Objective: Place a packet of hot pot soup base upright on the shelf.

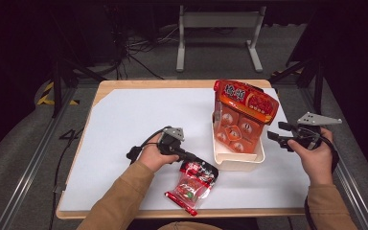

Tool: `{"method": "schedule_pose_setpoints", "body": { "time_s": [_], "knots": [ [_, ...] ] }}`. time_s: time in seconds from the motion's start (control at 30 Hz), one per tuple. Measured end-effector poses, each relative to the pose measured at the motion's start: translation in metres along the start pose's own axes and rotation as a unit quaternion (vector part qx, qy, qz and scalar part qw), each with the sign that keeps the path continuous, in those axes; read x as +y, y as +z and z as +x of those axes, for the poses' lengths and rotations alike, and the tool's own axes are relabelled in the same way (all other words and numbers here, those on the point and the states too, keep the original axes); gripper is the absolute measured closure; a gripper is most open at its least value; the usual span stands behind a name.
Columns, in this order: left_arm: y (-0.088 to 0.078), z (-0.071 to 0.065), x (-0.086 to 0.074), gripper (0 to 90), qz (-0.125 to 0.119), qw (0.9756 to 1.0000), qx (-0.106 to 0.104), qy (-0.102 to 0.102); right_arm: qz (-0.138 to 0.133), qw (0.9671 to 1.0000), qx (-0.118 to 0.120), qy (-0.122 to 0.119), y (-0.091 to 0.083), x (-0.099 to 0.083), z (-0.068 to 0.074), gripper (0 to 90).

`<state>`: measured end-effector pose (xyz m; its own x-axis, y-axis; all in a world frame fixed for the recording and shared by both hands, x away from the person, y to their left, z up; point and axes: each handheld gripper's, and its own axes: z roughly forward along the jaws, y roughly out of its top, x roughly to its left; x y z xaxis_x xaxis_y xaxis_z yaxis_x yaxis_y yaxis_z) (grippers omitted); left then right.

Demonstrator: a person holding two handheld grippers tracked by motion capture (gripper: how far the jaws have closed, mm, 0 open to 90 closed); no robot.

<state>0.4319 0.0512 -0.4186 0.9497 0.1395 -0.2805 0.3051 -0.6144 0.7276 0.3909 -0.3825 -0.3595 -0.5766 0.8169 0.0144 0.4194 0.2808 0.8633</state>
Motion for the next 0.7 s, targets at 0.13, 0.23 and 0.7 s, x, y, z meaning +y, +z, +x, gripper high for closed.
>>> {"method": "schedule_pose_setpoints", "body": {
  "time_s": [0.13,0.23,0.7],
  "knots": [
    [-0.022,-0.006,0.0,90.0,-0.031,0.9995,0.004,0.003,-0.001,1.0,0.001,0.0,0.001,0.001,0.0,35.3],
    [-0.033,-0.01,0.0,90.0,-0.041,0.9991,0.008,0.005,0.0,1.0,0.002,-0.001,0.002,0.001,0.0,35.3],
    [-0.08,-0.038,0.012,90.0,-0.097,0.9936,0.029,0.05,-0.004,1.0,0.002,-0.001,0.001,0.001,0.0,35.8]
  ]
}}
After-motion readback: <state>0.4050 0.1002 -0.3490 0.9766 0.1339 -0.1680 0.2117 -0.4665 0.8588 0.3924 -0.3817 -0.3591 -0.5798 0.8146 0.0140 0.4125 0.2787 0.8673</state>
